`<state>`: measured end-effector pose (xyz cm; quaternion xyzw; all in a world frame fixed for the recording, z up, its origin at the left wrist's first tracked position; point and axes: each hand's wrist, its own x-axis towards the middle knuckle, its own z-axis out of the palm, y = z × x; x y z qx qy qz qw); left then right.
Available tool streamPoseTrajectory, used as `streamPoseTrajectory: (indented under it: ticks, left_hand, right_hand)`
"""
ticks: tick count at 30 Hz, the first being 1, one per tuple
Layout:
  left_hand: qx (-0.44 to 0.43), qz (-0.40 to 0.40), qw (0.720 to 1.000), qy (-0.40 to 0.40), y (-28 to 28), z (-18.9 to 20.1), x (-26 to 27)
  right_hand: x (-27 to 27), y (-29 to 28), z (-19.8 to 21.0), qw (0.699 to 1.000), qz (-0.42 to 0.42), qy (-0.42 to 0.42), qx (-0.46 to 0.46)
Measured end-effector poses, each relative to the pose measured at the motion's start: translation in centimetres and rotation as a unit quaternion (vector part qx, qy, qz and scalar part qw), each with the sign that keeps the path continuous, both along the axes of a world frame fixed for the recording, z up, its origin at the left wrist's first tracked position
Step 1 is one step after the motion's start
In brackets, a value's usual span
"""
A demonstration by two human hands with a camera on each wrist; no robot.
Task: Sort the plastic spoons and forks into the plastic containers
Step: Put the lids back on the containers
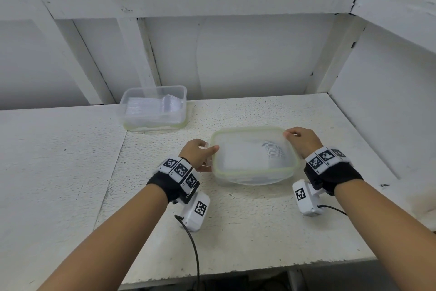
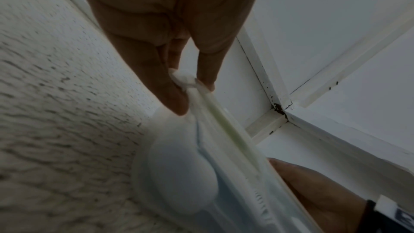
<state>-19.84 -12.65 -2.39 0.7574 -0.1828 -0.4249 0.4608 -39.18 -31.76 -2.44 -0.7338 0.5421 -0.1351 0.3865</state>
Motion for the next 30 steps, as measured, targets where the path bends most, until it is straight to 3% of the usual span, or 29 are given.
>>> streamPoseTrajectory:
  ticks: [2, 7, 12, 23, 30]
  left_hand:
    - [0.002, 0.002, 1.000, -0.021, 0.0, 0.0, -0.1]
    - [0.029, -0.035, 0.986, -0.159, -0.3, 0.1, -0.3]
    - [0.040, -0.037, 0.985, -0.165, -0.4, -0.1, -0.4]
    - [0.075, -0.026, 0.974, -0.213, -0.8, 0.2, -0.4]
    - [0.056, -0.017, 0.984, -0.166, -0.7, 0.0, -0.3]
  right_hand:
    - [-0.1, 0.2, 0.1, 1.000, -0.003, -0.006, 0.003]
    - [-1.0, 0.4, 0.0, 0.994, -0.024, -0.069, 0.081]
    - [-1.8, 0.6, -0.2, 0.983, -0.038, -0.121, 0.129]
    - [-1.3, 0.9, 0.1, 0.990, -0.050, -0.092, 0.095]
    - [-1.3, 0.8, 0.0, 0.994, -0.037, -0.083, 0.065]
